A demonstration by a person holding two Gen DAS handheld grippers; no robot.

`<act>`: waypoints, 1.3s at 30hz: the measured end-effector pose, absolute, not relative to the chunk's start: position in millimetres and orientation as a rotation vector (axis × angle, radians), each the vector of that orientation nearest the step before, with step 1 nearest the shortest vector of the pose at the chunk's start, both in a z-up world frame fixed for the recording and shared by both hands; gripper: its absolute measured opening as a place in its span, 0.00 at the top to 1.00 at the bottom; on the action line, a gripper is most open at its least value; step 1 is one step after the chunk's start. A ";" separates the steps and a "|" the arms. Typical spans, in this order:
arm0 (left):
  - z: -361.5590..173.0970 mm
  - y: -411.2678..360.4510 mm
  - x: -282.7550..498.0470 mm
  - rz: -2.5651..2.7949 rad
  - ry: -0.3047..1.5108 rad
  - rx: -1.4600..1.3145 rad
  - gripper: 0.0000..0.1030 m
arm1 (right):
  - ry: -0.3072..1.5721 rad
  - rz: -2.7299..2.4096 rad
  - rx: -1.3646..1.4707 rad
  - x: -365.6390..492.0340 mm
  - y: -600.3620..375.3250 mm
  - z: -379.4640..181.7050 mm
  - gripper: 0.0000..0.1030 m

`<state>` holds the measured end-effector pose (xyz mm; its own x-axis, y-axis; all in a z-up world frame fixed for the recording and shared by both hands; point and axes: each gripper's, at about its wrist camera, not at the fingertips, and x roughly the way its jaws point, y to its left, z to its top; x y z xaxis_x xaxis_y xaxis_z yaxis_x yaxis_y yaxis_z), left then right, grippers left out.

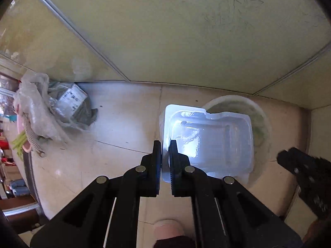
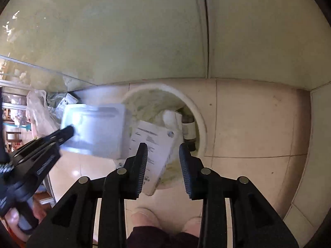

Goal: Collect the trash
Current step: 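Open the left tool to drop the tray while the right tool drops the bottle into the bucket, then raise both tools back toward the counter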

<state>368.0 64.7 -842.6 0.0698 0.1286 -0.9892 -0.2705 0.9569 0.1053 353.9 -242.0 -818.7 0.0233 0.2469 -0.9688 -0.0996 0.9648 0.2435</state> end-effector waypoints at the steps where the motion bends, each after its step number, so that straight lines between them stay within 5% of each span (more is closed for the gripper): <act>1: -845.7 62.7 370.9 0.297 1.485 -0.137 0.94 | 1.516 0.268 0.119 353.1 -245.5 -815.3 0.70; 10: -881.3 32.5 393.2 0.218 1.618 -0.269 0.93 | 1.450 0.214 0.149 345.4 -272.5 -777.2 0.68; 12: -885.6 28.2 394.7 0.190 1.641 -0.285 0.87 | 1.435 0.203 0.139 344.0 -273.5 -771.6 0.68; 16: -877.3 20.3 390.6 0.173 1.634 -0.250 0.57 | 1.420 0.197 0.144 339.9 -267.6 -760.2 0.68; 23: -839.2 22.7 373.0 0.166 1.622 -0.165 0.56 | 1.408 0.206 0.159 335.3 -259.0 -720.2 0.68; 39: -507.9 56.6 335.2 0.136 1.391 -0.193 0.56 | 1.266 0.245 0.120 337.8 -216.4 -451.2 0.68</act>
